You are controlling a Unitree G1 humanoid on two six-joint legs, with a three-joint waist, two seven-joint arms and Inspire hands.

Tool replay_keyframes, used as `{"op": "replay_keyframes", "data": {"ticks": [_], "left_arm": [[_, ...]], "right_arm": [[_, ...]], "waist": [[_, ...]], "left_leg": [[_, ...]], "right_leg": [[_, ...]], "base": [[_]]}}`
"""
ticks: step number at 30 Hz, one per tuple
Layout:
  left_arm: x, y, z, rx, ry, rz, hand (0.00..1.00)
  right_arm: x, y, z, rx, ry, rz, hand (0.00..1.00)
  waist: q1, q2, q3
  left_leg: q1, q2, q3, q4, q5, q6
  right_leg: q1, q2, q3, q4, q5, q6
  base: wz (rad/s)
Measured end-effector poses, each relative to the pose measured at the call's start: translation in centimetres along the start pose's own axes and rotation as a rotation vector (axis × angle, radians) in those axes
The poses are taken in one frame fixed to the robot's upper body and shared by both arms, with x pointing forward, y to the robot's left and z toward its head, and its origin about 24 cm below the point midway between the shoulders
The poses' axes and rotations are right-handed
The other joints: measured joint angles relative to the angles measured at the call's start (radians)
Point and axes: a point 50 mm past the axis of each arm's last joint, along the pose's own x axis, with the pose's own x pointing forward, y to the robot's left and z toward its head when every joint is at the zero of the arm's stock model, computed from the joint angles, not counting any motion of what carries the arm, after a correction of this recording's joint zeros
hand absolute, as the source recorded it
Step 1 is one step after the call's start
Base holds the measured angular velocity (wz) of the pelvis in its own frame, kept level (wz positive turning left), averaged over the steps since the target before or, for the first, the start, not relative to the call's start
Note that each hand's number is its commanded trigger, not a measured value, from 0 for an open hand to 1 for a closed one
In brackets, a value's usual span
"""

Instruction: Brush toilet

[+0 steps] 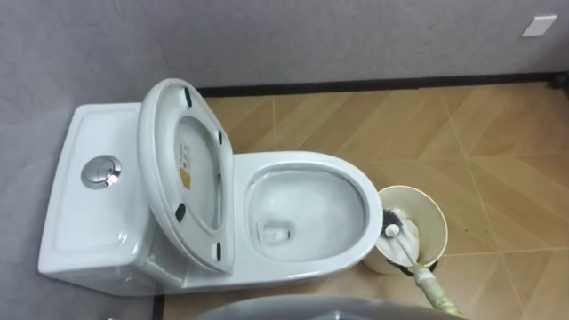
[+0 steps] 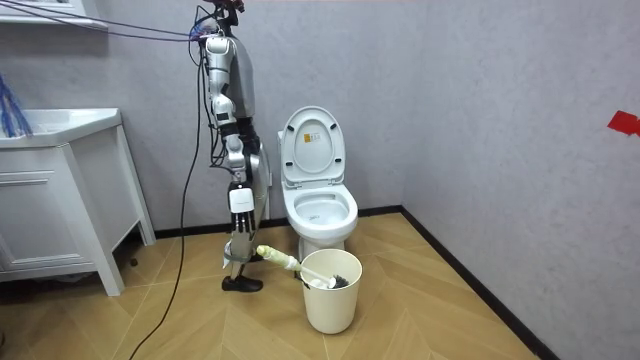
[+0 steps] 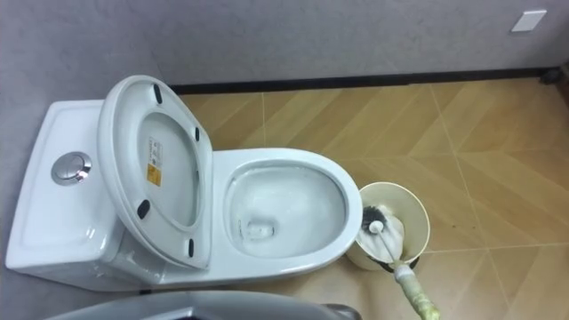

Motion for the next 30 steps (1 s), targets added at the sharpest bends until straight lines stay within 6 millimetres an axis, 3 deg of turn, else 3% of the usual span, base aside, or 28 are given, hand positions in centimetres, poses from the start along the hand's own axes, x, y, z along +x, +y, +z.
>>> {"op": "replay_keyframes", "data": {"ticks": [8,14,19,22,26,30], "left_arm": [[0.0,0.2,0.0,0.014,0.001,0.023,0.00],[0.0,0.6,-0.7,-0.045,0.022,0.040,0.00],[0.0,1.2,-1.1,-0.095,0.032,0.075,0.00],[-0.1,1.8,-1.6,-0.133,0.042,0.117,0.00],[-0.2,2.4,-2.0,-0.168,0.026,0.146,0.00],[-0.3,3.1,-2.0,-0.199,0.013,0.173,0.00]], "right_arm": [[0.0,-0.5,0.5,0.069,-0.023,-0.090,0.00],[0.0,-0.8,-1.0,0.300,0.042,-0.148,0.00],[-0.1,-0.9,-2.8,0.627,0.107,-0.196,0.00],[-0.2,-0.9,-3.9,1.065,0.157,-0.212,0.00],[-0.3,-1.0,-4.5,1.422,0.198,-0.221,0.00],[-0.5,-2.3,-3.9,1.615,0.174,-0.258,0.00]], "waist": [[0.000,-0.001,-0.0008],[0.000,-0.001,-0.0034],[-0.018,-0.006,-0.0034],[-0.043,-0.009,-0.0024],[-0.064,-0.013,-0.0038],[-0.083,-0.028,-0.0064]], "left_leg": [[0.004,0.000,0.001,-0.001,0.000,0.000],[0.007,0.000,0.002,0.000,0.000,0.000],[0.008,0.000,0.001,0.000,0.000,0.000],[0.004,0.000,0.001,-0.001,0.000,0.000],[0.006,0.001,0.006,-0.001,0.000,0.000],[0.005,-0.004,0.009,-0.002,0.000,0.000]], "right_leg": [[-0.001,0.002,0.002,-0.003,0.000,0.000],[0.002,0.000,0.003,-0.001,0.000,0.000],[0.003,0.000,0.003,0.000,0.000,0.000],[0.003,0.001,0.005,-0.003,0.000,0.000],[0.001,0.003,0.014,-0.001,-0.001,0.000],[-0.002,0.004,0.018,-0.001,-0.001,0.000]], "base": [[0.00],[0.00],[0.00],[0.00],[-0.05],[-0.02]]}}
